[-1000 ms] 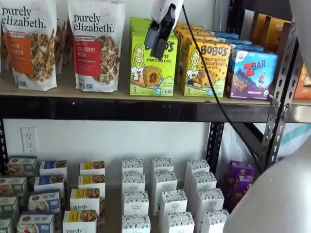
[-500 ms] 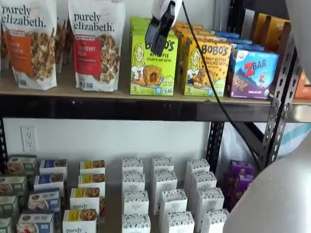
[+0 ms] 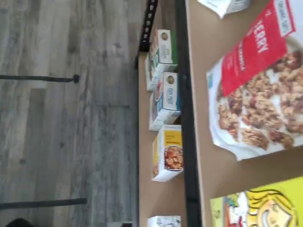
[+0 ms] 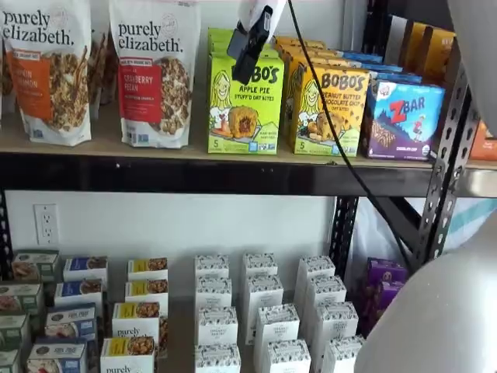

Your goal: Pick the green box on the top shelf, the fourth from the left

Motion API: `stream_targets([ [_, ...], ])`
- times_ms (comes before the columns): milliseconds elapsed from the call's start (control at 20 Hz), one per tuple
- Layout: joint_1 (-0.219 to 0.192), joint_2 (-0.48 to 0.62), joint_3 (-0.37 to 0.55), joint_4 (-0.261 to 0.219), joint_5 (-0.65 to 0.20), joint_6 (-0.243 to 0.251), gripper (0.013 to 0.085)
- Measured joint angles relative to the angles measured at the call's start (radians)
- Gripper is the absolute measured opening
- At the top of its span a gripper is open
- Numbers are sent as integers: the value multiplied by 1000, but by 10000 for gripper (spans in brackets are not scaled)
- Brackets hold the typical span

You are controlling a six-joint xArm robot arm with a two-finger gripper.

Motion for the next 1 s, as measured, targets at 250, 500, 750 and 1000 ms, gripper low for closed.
stream_targets([
  [250,-48,38,-35,31,-6,-45,850],
  [500,-81,68,-74,45,0,-73,850],
  [750,-104,102,-113,36,-4,-94,850],
  [1000,-113,134,-142,22,3,-105,850],
])
